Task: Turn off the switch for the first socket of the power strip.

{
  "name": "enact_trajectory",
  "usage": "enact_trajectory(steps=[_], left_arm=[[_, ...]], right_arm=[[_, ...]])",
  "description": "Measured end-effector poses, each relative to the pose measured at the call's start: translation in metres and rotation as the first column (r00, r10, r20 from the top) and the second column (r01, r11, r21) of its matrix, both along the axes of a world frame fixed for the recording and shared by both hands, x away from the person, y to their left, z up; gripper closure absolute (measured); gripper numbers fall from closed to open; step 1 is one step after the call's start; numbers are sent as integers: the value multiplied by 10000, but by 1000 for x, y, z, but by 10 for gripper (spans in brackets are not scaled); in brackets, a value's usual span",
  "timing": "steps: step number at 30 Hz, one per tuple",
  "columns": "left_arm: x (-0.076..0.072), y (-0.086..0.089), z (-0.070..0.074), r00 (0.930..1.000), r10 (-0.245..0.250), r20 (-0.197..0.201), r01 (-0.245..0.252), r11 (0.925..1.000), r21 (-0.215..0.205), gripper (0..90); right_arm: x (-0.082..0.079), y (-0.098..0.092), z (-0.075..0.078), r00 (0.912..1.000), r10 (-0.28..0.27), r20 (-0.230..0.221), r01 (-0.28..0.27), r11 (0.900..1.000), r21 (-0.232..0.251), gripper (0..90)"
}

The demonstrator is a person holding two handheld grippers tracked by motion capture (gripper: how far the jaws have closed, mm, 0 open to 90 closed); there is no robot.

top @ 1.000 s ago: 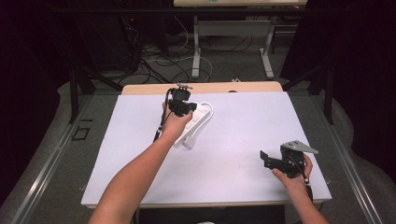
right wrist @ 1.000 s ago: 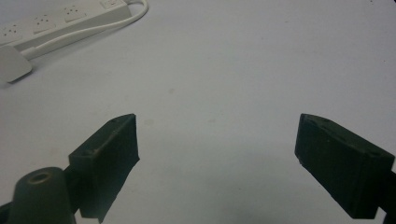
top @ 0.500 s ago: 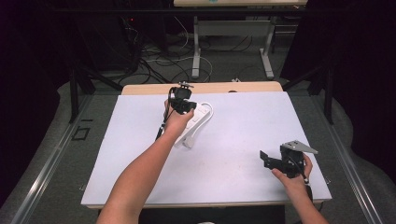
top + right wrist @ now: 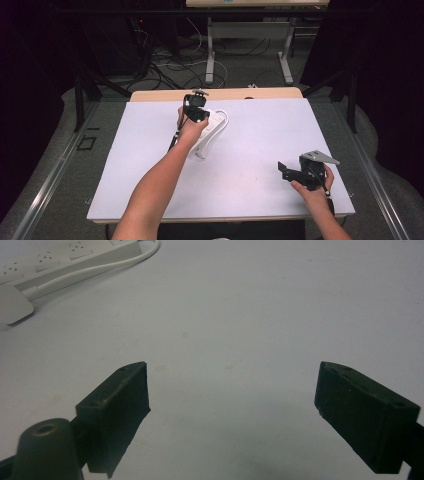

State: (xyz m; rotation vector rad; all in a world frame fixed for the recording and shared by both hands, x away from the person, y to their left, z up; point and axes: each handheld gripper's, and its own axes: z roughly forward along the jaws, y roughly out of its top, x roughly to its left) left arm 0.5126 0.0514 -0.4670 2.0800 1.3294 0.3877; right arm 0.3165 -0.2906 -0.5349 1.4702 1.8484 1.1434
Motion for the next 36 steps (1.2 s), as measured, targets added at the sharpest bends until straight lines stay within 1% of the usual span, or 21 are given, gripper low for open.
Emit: enact_trajectory(steps=[8,10,11,18,25,36], left_arm=[[6,-3,-9,9996,84,-252,-80,9999,124,900],[7,-3,-10,9996,81,-285,-78,9999,129,900],[8,-3,-11,9995,99,-306,-95,9999,133,900],[12,-4,-18,9984,177,-533,-163,9996,251,900],[15,-3,-23,9974,261,-666,-236,9990,378,900],[20,-2,-29,9947,386,-953,-346,9985,431,900]], right_arm=[[1,0,-1,10000,-42,16,42,10000,-11,136],[0,0,0,9999,-11,-139,10,10000,-31,137],[1,0,-1,10000,2,-62,-2,10000,29,137],[0,0,-1,10000,3,-73,-3,10000,43,138],[1,0,-2,9999,-6,-142,7,10000,93,138],[1,1,-2,9998,-2,-191,5,9998,175,138]])
